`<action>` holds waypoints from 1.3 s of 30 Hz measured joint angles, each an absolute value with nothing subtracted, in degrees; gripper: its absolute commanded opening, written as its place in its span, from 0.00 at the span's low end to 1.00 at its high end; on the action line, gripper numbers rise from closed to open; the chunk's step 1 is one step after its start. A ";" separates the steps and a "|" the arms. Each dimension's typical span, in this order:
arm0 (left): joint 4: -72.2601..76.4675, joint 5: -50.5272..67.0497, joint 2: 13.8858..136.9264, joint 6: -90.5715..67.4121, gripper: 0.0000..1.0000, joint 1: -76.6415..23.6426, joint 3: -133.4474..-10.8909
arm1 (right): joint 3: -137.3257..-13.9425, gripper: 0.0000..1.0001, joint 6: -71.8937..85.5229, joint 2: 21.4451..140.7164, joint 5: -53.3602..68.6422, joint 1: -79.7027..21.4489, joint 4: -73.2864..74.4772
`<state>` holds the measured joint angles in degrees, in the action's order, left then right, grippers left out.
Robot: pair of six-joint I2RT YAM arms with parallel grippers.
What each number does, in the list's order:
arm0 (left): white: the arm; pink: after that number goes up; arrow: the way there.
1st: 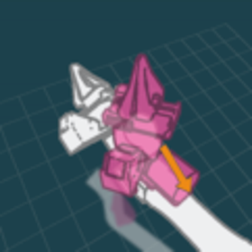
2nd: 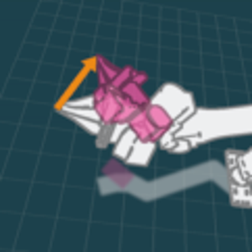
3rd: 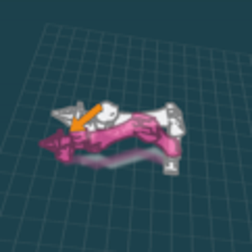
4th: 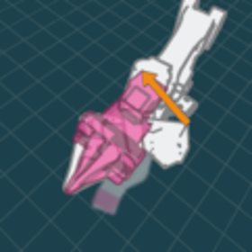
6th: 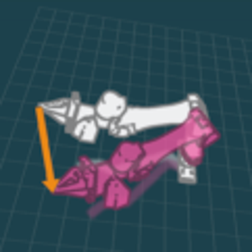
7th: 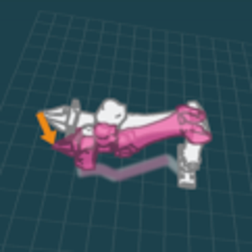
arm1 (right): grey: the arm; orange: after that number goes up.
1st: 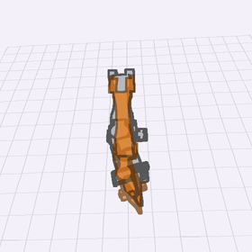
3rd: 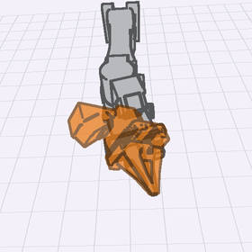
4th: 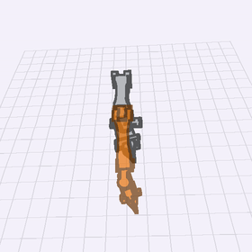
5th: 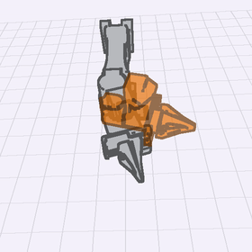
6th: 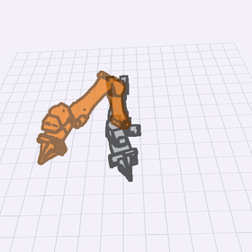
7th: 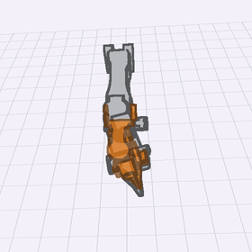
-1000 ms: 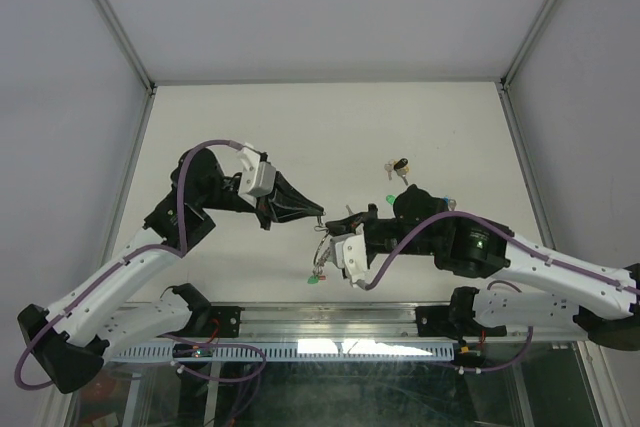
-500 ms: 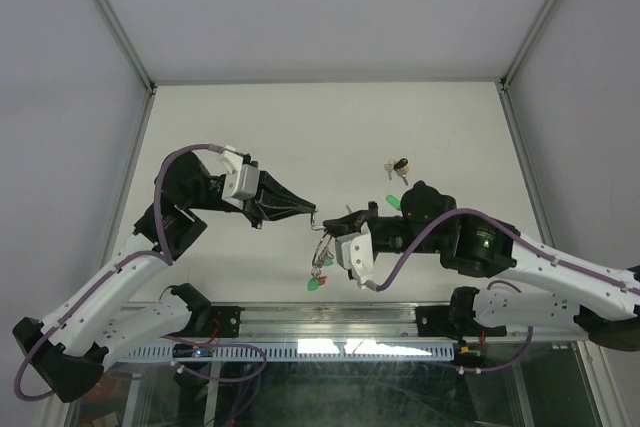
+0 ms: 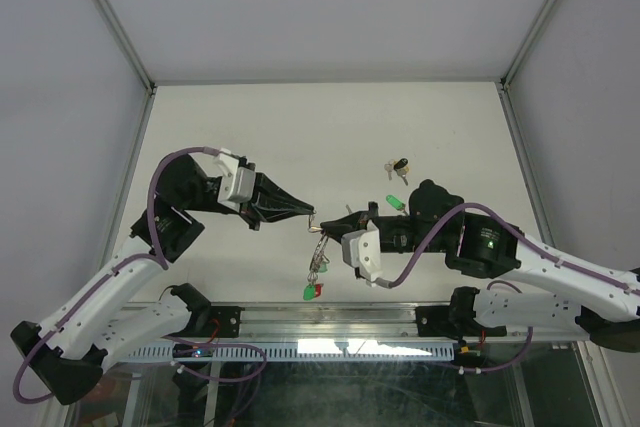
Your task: Put the keys on the keyring
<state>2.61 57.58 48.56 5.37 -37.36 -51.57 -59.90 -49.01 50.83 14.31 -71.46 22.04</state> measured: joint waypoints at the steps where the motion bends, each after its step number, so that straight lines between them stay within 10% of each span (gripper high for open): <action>1: 2.61 57.58 48.49 5.37 0.00 -37.36 -51.57 | -59.90 0.00 -48.93 50.83 14.46 -71.48 22.06; 39: 2.35 61.71 49.39 5.56 0.00 -37.01 -51.62 | -67.94 0.00 -46.78 55.72 43.90 -54.41 26.59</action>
<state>2.35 61.71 49.39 5.56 -37.01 -51.62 -67.94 -46.78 55.72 43.90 -54.41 26.59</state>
